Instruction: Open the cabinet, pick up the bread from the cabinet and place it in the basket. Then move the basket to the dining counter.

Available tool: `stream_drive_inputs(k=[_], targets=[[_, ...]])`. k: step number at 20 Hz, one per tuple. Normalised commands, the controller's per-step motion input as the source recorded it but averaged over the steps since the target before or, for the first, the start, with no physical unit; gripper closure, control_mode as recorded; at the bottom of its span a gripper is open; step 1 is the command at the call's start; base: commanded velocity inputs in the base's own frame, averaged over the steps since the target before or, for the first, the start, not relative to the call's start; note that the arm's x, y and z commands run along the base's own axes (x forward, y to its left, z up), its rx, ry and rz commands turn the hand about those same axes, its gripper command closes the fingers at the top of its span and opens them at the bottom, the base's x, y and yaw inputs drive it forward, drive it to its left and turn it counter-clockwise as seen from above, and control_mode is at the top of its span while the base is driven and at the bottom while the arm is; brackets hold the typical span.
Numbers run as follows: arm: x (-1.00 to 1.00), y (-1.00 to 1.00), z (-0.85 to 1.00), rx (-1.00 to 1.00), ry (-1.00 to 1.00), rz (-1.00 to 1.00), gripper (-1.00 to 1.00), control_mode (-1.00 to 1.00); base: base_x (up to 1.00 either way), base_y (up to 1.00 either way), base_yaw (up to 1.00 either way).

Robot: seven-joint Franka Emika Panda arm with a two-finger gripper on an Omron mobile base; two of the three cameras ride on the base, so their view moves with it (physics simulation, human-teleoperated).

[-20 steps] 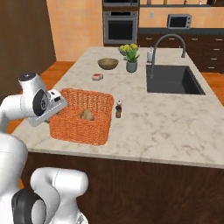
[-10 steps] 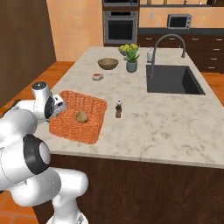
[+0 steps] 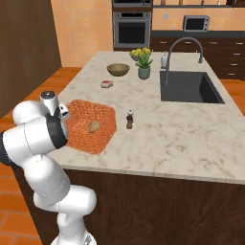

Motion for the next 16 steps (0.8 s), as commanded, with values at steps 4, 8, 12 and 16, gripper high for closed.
stream_drive_inputs(k=[4, 8, 12, 16], targets=[[0.0, 0.27, 0.96, 0.0, -0.02, -0.01, -1.0, -1.0, 0.0, 0.0, 0.0], [-0.28, 0.22, 1.0, 0.0, 0.0, -0.07, -1.0, -1.0, 0.0, 0.0, 0.0], [-0.86, 0.31, 0.87, -0.07, -0.09, -0.02, -1.0, -1.0, 0.0, 0.0, 0.0], [-1.0, 0.29, 0.63, -0.15, -0.22, 0.0, -1.0, -1.0, 0.0, 0.0, 0.0]])
